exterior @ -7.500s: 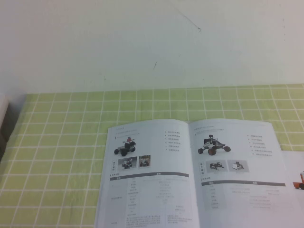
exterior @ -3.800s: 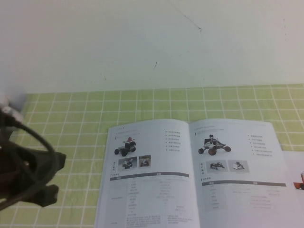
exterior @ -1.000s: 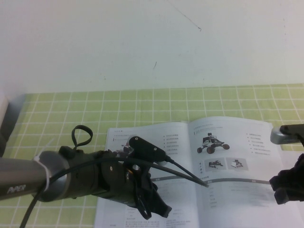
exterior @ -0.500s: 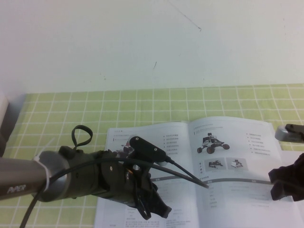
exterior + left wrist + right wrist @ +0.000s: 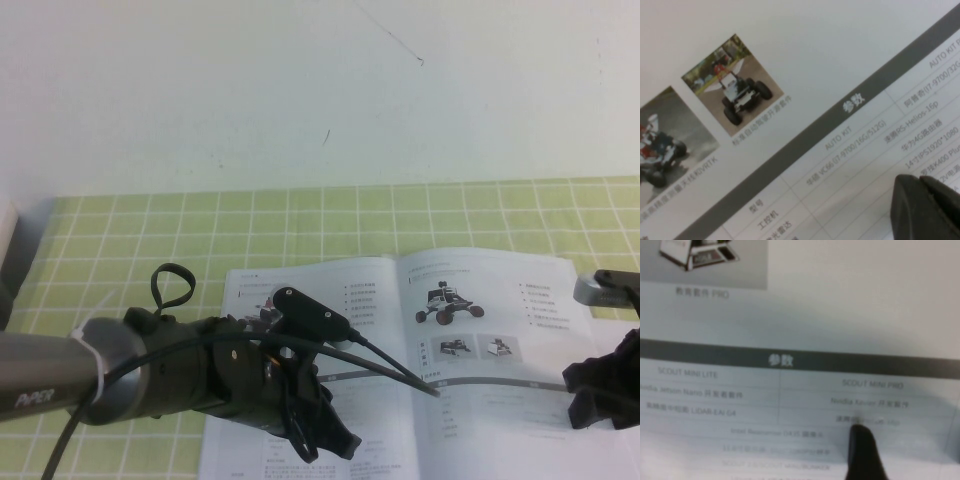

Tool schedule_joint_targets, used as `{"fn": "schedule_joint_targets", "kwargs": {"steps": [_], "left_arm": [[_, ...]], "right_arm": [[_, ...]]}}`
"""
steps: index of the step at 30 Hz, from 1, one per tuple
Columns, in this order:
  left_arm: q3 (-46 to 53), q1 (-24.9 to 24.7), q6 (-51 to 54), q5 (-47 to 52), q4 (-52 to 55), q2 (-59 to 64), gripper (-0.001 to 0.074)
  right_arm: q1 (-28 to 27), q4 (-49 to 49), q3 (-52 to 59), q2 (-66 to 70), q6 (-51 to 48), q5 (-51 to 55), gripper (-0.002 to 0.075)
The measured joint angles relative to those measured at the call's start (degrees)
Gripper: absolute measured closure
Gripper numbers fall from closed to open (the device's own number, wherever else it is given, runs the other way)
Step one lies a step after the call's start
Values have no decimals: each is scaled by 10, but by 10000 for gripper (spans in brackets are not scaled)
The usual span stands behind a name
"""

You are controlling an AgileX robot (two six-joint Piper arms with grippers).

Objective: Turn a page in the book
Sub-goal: Open the closed book

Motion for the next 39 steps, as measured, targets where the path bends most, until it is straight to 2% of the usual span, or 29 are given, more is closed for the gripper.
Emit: {"fn": "schedule_joint_targets", "kwargs": {"steps": [11, 39], "left_arm": [[0, 0, 3, 0, 0, 0, 738], [0, 0, 3, -6, 0, 0, 738]], "right_arm": [[0, -53, 0, -15, 41, 11, 329], [0, -3, 0, -15, 16, 2, 330]]}}
